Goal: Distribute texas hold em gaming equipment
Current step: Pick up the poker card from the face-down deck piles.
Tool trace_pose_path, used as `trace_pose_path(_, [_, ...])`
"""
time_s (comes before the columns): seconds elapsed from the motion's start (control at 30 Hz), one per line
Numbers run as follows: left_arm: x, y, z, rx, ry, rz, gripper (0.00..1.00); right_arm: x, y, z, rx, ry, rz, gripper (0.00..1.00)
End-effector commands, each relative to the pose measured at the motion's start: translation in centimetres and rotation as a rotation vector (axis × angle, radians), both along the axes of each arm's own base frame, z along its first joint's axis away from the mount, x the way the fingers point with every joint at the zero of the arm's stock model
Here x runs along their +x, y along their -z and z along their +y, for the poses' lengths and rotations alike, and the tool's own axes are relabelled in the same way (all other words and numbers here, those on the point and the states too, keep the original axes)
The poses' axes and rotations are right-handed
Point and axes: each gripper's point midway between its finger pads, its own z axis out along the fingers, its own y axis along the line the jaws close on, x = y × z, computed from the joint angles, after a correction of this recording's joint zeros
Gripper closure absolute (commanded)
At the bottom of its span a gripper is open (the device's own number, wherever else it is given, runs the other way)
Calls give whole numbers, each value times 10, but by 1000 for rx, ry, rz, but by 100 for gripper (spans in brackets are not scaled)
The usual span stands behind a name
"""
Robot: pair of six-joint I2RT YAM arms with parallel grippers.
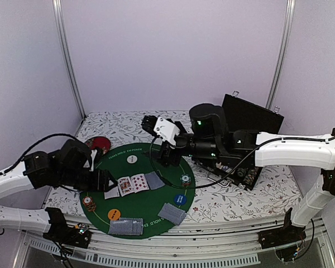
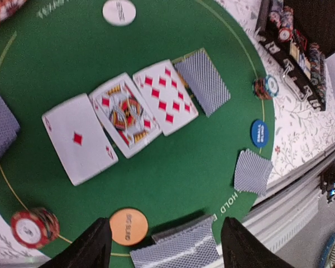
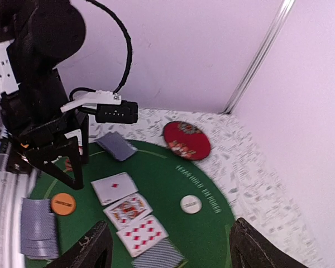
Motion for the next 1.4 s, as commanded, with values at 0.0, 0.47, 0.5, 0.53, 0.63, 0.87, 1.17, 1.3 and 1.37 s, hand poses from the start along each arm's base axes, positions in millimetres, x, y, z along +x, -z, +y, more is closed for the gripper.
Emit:
trace_pose_path(0.0, [-39,21,-6,-97,-126,169,31,-23,69,-2,39,70,548,26])
trace_pose_path(0.47, [-107,98,-13,20,-152,420,27,-64,158,-7,-109,27,771,31])
trace_pose_path(0.5, [-110,107,-8,18,-168,433,27,-65,159,-7,-113,22,768,31])
trace_pose_path(0.53, [-111,112,-6,5,-181,446,26,-67,160,-7,-118,16,764,31])
trace_pose_path(0.63, [-118,123,-3,-27,-198,482,28,-69,159,-9,-121,7,749,32])
trace_pose_path(0.87, [-113,121,-14,-89,-169,451,27,-73,166,-7,-137,-12,755,32])
trace_pose_path(1.17, [-121,132,-15,-108,-150,497,44,-72,161,-8,-134,-15,734,34])
trace_pose_path(1.3, [-119,128,-18,-114,-138,485,60,-72,162,-7,-143,-17,728,34])
trace_pose_path(1.37, [-119,127,-18,-110,-135,483,70,-72,162,-7,-146,-15,725,34])
